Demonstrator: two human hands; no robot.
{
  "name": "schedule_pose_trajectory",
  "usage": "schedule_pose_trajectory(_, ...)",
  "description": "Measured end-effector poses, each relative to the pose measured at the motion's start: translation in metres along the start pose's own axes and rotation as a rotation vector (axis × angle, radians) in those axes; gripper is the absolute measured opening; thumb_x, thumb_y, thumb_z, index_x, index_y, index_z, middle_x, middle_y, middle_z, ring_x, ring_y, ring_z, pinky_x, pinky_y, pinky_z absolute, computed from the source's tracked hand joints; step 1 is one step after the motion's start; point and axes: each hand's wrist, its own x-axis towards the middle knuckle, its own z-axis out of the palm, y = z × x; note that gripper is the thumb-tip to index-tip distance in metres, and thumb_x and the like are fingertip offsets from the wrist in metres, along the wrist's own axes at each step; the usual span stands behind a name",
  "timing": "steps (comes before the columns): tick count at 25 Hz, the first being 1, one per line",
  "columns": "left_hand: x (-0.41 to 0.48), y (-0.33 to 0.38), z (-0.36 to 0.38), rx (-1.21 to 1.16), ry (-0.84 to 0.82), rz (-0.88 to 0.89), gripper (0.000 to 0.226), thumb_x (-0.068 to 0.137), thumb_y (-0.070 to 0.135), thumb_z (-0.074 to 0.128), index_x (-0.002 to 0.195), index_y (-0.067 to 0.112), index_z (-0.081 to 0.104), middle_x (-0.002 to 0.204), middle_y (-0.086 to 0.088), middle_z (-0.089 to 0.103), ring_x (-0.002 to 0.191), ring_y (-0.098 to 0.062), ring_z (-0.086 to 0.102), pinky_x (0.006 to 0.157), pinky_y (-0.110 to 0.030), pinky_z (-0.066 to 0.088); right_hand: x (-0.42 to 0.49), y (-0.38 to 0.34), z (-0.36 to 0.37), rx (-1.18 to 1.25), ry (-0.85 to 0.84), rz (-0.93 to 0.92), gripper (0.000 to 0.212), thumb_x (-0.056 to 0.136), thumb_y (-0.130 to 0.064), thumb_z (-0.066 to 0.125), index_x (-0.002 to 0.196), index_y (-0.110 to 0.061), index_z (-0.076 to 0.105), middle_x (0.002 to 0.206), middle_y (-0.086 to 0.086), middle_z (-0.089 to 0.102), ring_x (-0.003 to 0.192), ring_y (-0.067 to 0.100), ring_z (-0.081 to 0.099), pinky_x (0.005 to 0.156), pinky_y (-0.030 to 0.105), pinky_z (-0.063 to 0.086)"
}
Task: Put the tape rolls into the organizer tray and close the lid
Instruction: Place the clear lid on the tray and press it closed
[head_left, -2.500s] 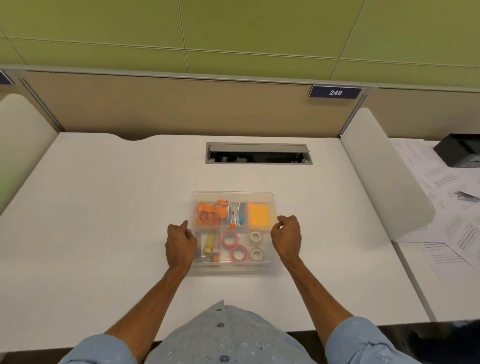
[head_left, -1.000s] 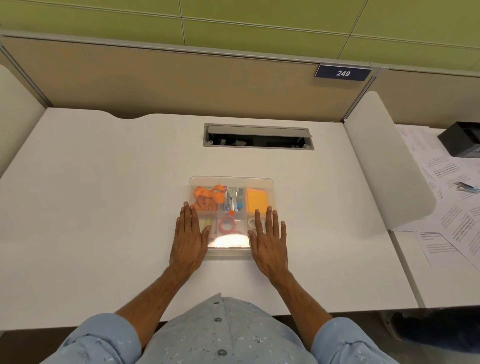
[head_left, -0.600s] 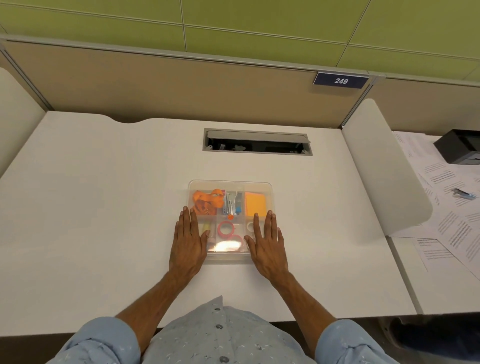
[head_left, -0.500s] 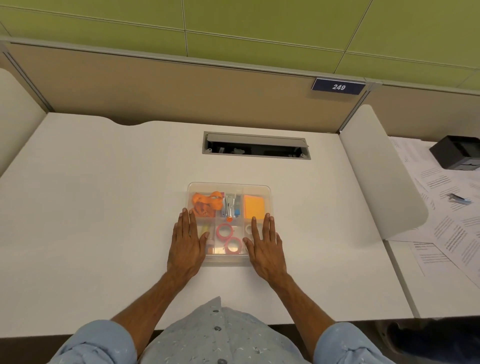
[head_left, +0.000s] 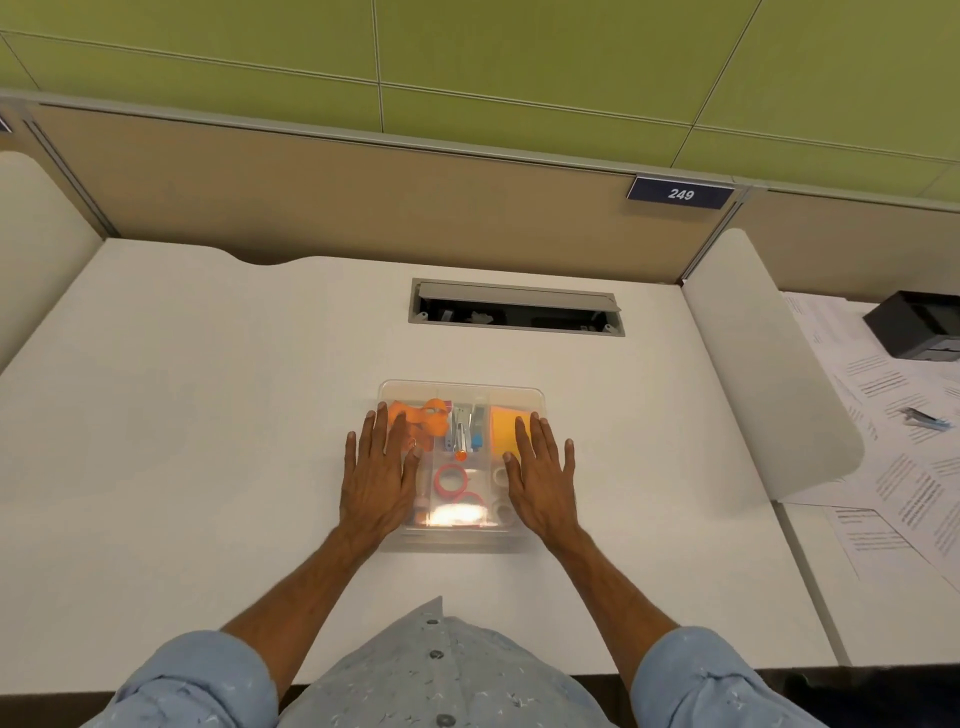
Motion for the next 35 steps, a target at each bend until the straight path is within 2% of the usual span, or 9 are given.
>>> schedule_pose_trajectory(3,0.022,0.002,-0.002,0.051,-0.006,0.014,0.105,0.086,0.069,-0.030,0.169,0.023,0.017,0.179,-0.012,0.006,0.167,-0.032,0.008,0.137,-0.056,0.008,0.026,-0.002,-0.009,0.008,-0.019,0.013,0.060,0.117,-0.040,0.025,0.172,-0.024,0.005,0.180,0.002,-0.007,0.169,0.019,-0.005,0.138,0.054,0.000)
schedule_pose_trajectory(6,0.041,0.003,-0.001,0.096,-0.022,0.005,0.101,0.086,0.066,-0.032,0.169,0.028,0.010,0.180,-0.011,0.000,0.168,-0.030,0.003,0.137,-0.056,0.007,0.048,-0.005,-0.011,-0.018,-0.050,0.015,0.061,0.117,-0.042,0.023,0.172,-0.026,0.001,0.180,0.003,-0.012,0.169,0.022,-0.008,0.138,0.054,0.001)
schedule_pose_trajectory(8,0.050,0.003,0.002,0.106,-0.048,-0.001,0.087,0.093,0.064,-0.022,0.169,0.031,0.004,0.180,-0.008,-0.005,0.168,-0.028,-0.002,0.137,-0.055,0.004,0.059,-0.008,-0.009,-0.046,-0.060,0.012,0.062,0.117,-0.043,0.021,0.171,-0.027,-0.003,0.180,0.004,-0.015,0.169,0.023,-0.010,0.137,0.054,0.001)
schedule_pose_trajectory(10,0.055,0.003,0.007,0.111,-0.054,-0.013,0.068,0.106,0.057,0.002,0.169,0.032,0.004,0.180,-0.006,-0.005,0.168,-0.027,-0.003,0.137,-0.056,0.006,0.066,-0.010,-0.005,-0.065,-0.058,0.020,0.062,0.116,-0.046,0.021,0.171,-0.029,-0.003,0.179,0.004,-0.016,0.169,0.024,-0.010,0.138,0.054,0.001)
schedule_pose_trajectory(13,0.058,0.002,0.014,0.095,-0.029,-0.043,0.061,0.112,0.048,0.025,0.169,0.034,0.008,0.181,-0.004,-0.001,0.168,-0.026,-0.001,0.136,-0.058,0.011,0.071,-0.012,0.002,-0.057,-0.034,0.046,0.062,0.116,-0.048,0.021,0.171,-0.032,-0.001,0.180,0.001,-0.013,0.169,0.023,-0.008,0.138,0.054,0.006)
schedule_pose_trajectory(17,0.061,-0.001,0.023,0.064,-0.026,-0.045,0.060,0.113,0.048,0.028,0.169,0.035,0.010,0.181,-0.002,0.000,0.168,-0.025,0.001,0.136,-0.057,0.017,0.072,-0.011,0.008,0.018,0.033,0.057,0.059,0.116,-0.048,0.026,0.171,-0.035,0.011,0.181,-0.004,-0.003,0.170,0.020,0.001,0.135,0.052,0.024)
schedule_pose_trajectory(21,0.064,-0.006,0.026,0.003,-0.049,-0.036,0.060,0.113,0.045,0.028,0.169,0.033,0.011,0.181,-0.002,0.000,0.168,-0.026,0.000,0.136,-0.057,0.017,0.076,-0.010,0.007,0.060,0.008,0.073,0.060,0.115,-0.051,0.029,0.170,-0.036,0.012,0.181,-0.007,-0.002,0.170,0.018,0.000,0.130,0.052,0.032)
schedule_pose_trajectory(31,0.058,0.001,0.011,0.021,-0.130,-0.037,0.065,0.112,0.047,0.028,0.169,0.031,0.001,0.180,-0.004,-0.010,0.167,-0.025,-0.009,0.136,-0.059,0.002,0.071,-0.013,-0.010,-0.016,-0.172,0.027,0.074,0.112,-0.059,0.028,0.171,-0.030,-0.007,0.178,0.003,-0.021,0.168,0.026,-0.015,0.136,0.061,0.000)
schedule_pose_trajectory(35,0.055,0.003,-0.006,0.119,-0.172,0.005,0.074,0.101,0.057,0.003,0.168,0.027,-0.009,0.178,-0.006,-0.019,0.166,-0.026,-0.016,0.135,-0.059,-0.007,0.059,-0.013,-0.018,-0.095,-0.133,-0.003,0.070,0.114,-0.053,0.024,0.171,-0.026,-0.009,0.178,0.004,-0.021,0.168,0.026,-0.016,0.136,0.059,-0.003)
